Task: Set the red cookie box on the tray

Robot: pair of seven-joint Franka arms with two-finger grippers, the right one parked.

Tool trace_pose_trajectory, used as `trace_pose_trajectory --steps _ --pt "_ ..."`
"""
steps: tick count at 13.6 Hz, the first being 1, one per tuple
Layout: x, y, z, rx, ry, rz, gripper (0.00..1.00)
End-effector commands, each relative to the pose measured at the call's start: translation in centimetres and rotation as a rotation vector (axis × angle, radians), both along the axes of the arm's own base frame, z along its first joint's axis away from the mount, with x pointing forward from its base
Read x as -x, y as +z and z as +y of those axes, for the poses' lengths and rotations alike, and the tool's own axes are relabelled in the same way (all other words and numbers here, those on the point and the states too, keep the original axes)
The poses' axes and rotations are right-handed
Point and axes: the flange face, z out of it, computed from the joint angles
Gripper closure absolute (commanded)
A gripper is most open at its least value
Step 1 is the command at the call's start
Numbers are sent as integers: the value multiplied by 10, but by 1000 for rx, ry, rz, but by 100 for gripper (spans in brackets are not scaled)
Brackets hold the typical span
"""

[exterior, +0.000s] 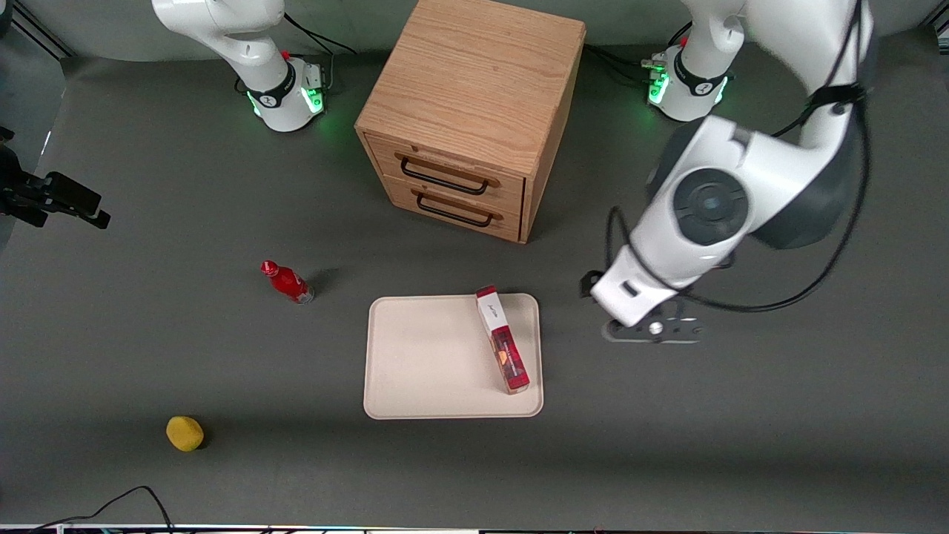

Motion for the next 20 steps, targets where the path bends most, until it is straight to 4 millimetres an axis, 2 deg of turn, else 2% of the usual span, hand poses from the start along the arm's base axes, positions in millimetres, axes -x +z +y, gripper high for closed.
trace_pose_trajectory --steps 1,4,5,6,8,10,12,15,17,20 --pt "36 14 101 -9 -21 38 0" --pt "52 28 195 -30 -39 41 0" --pt "58 36 218 -33 -46 35 0" --pt "66 43 236 -36 -32 31 0" --pt "77 60 257 -40 -19 19 0" --pt "79 65 280 -42 -15 9 0" --pt "82 81 290 -34 -21 -20 0" --pt "97 108 283 -35 -29 -43 0" --pt "100 118 277 -33 -37 -36 0" --pt "102 129 287 -21 -22 -27 0"
